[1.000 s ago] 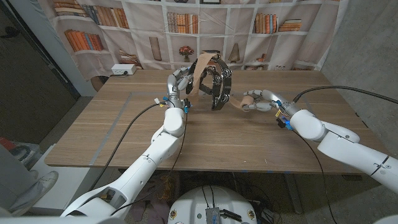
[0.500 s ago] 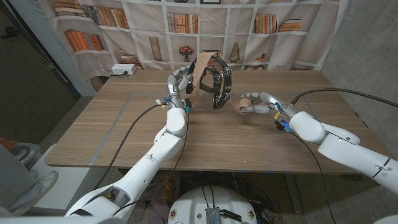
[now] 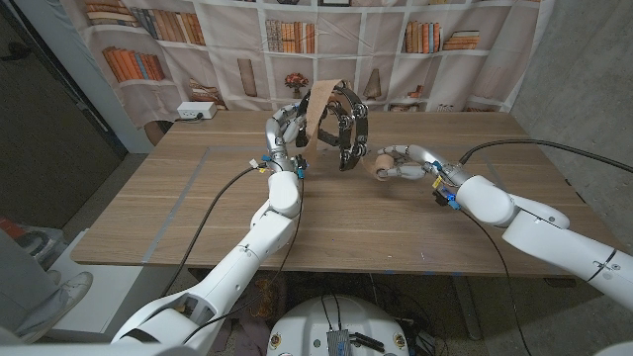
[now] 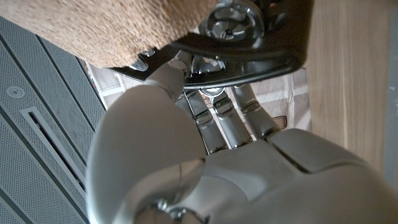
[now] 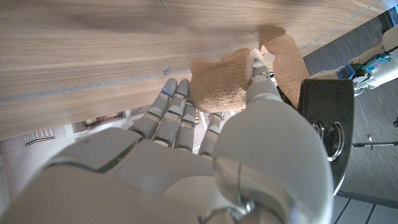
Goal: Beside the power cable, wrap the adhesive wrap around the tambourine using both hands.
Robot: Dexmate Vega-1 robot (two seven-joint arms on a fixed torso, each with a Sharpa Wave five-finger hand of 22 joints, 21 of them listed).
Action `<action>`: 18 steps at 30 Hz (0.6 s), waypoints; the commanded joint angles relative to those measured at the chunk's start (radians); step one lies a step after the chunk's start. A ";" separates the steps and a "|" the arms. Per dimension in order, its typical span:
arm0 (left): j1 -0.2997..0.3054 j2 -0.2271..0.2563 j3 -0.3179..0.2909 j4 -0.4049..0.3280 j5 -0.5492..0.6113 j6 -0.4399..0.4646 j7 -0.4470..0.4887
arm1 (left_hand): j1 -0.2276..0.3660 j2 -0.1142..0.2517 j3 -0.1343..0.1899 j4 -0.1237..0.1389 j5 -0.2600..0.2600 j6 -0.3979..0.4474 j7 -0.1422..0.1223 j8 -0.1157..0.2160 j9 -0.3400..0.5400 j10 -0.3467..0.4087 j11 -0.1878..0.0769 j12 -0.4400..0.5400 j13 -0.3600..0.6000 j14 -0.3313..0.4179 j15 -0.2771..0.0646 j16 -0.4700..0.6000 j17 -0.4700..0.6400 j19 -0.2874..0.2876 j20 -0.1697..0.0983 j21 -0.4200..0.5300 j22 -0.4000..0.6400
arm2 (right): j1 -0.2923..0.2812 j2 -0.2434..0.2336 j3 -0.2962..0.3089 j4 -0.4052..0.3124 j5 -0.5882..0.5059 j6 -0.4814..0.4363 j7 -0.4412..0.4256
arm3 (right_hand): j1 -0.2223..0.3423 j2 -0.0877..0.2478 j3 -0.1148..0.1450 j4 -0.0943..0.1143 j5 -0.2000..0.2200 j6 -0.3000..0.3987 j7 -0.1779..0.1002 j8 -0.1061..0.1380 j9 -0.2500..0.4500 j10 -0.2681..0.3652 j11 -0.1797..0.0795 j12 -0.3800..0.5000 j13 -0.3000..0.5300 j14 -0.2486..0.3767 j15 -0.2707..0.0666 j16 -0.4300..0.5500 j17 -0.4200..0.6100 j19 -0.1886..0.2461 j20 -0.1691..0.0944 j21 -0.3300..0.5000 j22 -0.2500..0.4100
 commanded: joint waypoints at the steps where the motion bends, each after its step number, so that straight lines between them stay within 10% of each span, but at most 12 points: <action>1: -0.022 -0.046 -0.001 0.065 -0.016 -0.074 -0.001 | 0.006 0.010 0.082 0.079 0.006 0.005 0.006 -0.004 0.004 -0.002 -0.003 -0.004 0.004 0.039 -0.078 0.002 0.001 -0.008 -0.134 0.005 0.004 | 0.039 0.034 -0.039 0.015 0.005 0.038 0.046 | 0.036 0.050 -0.003 0.001 0.000 0.006 0.007 -0.001 0.005 0.273 -0.245 0.006 0.006 -0.004 -0.195 -0.002 0.002 -0.001 -0.111 0.005 0.002; 18: -0.052 -0.068 -0.006 0.126 -0.016 -0.105 0.000 | 0.004 0.009 0.082 0.080 0.006 0.006 0.003 -0.005 0.003 -0.001 -0.003 -0.004 0.005 0.038 -0.079 0.002 -0.002 -0.013 -0.132 0.005 0.004 | 0.021 0.057 -0.056 -0.022 0.036 0.025 0.056 | 0.028 0.052 -0.004 0.005 0.000 0.006 0.008 -0.003 0.005 0.272 -0.245 0.004 0.007 -0.006 -0.195 -0.005 -0.002 -0.007 -0.107 0.006 -0.003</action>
